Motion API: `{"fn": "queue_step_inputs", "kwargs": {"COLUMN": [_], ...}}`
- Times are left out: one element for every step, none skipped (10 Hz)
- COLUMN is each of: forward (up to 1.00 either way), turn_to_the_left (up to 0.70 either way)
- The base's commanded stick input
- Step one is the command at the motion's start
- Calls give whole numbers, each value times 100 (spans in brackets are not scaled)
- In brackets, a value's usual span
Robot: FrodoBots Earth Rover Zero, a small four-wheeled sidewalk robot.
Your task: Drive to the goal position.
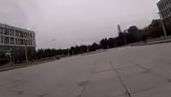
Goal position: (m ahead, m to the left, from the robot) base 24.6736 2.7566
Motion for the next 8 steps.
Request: {"fn": "queue_step_inputs", "kwargs": {"forward": [5, 5, 5, 5, 5, 5, 5, 5], "turn_to_the_left": [0, 0, 0, 0, 0, 0, 0, 0]}}
